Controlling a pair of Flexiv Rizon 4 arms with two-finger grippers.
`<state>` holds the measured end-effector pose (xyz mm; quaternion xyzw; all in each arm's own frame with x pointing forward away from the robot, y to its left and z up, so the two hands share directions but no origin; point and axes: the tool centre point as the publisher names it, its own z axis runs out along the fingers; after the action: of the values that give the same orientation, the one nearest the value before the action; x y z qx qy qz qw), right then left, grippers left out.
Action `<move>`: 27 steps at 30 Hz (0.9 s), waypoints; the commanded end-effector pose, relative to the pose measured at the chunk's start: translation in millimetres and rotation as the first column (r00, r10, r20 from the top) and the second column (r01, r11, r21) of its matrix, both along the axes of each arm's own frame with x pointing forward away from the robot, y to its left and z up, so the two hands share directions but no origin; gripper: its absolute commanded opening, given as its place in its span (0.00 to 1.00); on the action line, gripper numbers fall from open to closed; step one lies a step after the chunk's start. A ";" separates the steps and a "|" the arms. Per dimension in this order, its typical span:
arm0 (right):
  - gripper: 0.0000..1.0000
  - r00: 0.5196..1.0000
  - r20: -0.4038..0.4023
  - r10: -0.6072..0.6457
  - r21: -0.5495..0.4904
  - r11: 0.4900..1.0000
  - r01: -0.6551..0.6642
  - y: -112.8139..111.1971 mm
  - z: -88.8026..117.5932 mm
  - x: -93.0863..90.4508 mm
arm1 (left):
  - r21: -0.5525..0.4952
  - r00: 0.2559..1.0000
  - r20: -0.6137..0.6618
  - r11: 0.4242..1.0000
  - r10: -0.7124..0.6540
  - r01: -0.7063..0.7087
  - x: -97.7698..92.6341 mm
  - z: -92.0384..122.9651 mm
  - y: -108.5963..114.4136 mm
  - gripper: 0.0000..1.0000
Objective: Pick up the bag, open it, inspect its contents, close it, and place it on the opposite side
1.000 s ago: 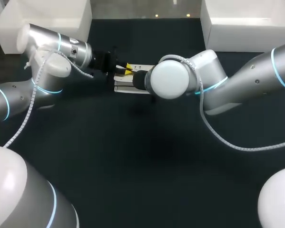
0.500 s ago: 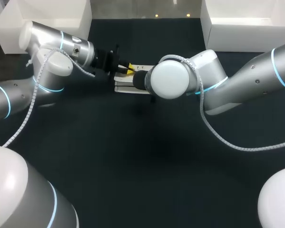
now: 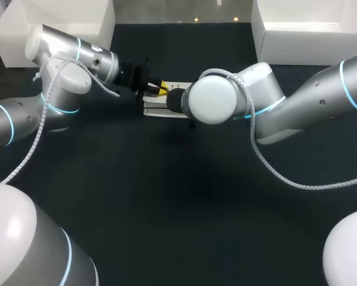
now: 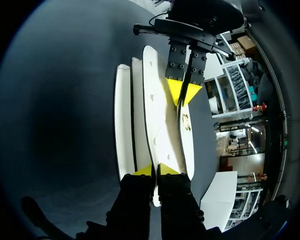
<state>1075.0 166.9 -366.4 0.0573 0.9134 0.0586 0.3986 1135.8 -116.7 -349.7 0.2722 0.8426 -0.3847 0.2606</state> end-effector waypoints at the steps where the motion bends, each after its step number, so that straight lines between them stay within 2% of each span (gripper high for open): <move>1: 0.00 1.000 0.005 0.000 0.002 1.000 0.000 0.3 -1.6 -0.4 | 0.001 1.000 0.009 1.000 -0.012 0.012 2.9 -5.9 -5.4 0.00; 6: 0.00 1.000 0.005 0.000 0.002 1.000 0.000 0.3 -1.6 -0.4 | -0.005 1.000 0.012 1.000 0.009 -0.009 4.9 -0.3 3.0 0.00; 9: 0.00 1.000 0.005 0.000 0.002 1.000 0.000 0.3 -1.6 -0.4 | -0.020 1.000 0.024 1.000 0.014 -0.014 5.0 6.8 4.9 0.18; 10: 0.00 1.000 0.005 0.000 0.002 1.000 0.000 0.3 -1.6 -0.4 | -0.024 1.000 0.027 1.000 0.012 -0.012 5.4 9.2 4.7 0.19; 12: 0.00 1.000 0.005 0.000 0.002 1.000 0.000 0.3 -1.6 -0.4 | -0.026 0.999 0.038 1.000 0.010 -0.009 5.8 12.4 2.9 0.18; 15: 0.00 1.000 0.005 0.000 0.002 1.000 0.000 0.3 -1.6 -0.4 | -0.024 0.999 0.045 1.000 -0.002 0.003 7.0 14.7 -1.1 0.07; 17: 0.00 1.000 0.005 0.000 0.002 1.000 0.000 0.3 -1.6 -0.4 | -0.023 0.999 0.047 1.000 -0.010 0.011 7.2 15.0 -3.9 0.07; 19: 0.00 1.000 0.005 0.000 0.002 1.000 0.000 0.3 -1.6 -0.4 | -0.026 0.999 0.046 0.999 -0.017 0.018 7.1 15.1 -6.0 0.00; 27: 0.00 1.000 0.005 0.000 0.002 1.000 0.000 0.3 -1.6 -0.4 | 0.007 0.999 0.033 1.000 -0.002 0.002 6.6 3.9 0.5 0.00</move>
<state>1074.8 166.6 -366.2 0.0574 0.9134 0.0586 0.3987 1139.7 -116.1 -340.1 0.2838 0.8367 -0.3786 0.2756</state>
